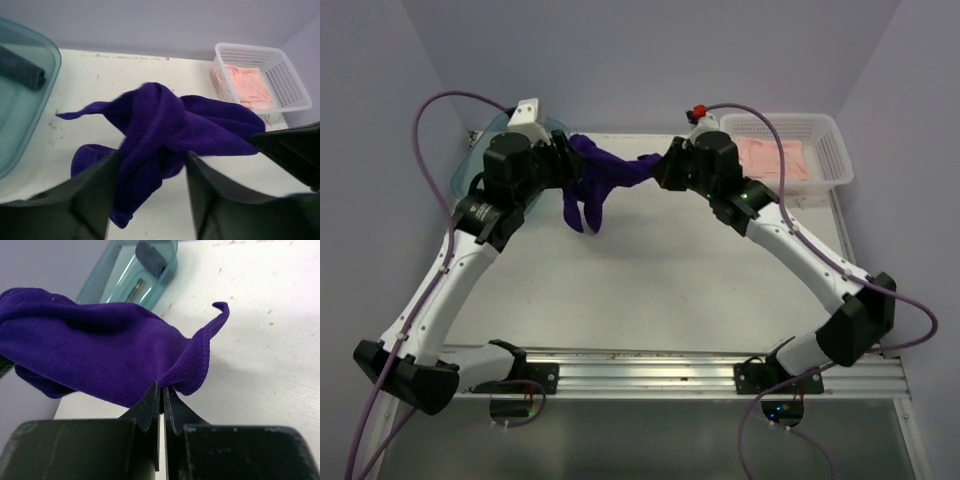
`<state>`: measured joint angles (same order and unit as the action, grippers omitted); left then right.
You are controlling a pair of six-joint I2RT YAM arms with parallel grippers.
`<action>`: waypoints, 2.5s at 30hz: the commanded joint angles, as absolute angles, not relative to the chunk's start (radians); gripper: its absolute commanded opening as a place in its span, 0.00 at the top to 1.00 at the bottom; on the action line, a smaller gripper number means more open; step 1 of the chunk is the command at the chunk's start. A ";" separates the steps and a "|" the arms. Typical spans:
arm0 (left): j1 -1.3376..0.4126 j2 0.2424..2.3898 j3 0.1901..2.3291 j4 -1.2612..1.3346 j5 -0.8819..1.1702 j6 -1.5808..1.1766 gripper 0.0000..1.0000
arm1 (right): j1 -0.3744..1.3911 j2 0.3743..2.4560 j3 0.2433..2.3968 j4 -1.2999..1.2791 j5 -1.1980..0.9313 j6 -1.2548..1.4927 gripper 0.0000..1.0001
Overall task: Roll the towels
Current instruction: Flatten the towel
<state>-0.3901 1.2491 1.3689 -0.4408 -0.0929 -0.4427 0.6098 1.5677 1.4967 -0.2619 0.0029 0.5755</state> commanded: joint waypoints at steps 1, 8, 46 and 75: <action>-0.391 1.146 1.364 -0.479 -0.058 -0.385 0.35 | 0.609 1.350 1.321 -0.206 0.128 0.535 1.00; -0.391 1.127 1.205 -0.482 -0.052 -0.390 0.10 | 0.459 1.186 0.869 -0.268 0.273 0.540 0.55; -0.376 1.787 1.174 -0.403 -0.156 -0.546 1.00 | 0.618 1.629 1.296 -0.518 0.296 0.437 0.42; -0.376 1.396 0.787 -0.339 0.035 -0.635 1.00 | 0.672 2.282 1.879 -0.587 0.339 0.379 0.53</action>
<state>-0.3817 1.4002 0.7887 -0.3817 0.0196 -0.6281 0.6605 2.2646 1.8191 -0.5770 0.3248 0.3996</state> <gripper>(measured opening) 0.010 0.486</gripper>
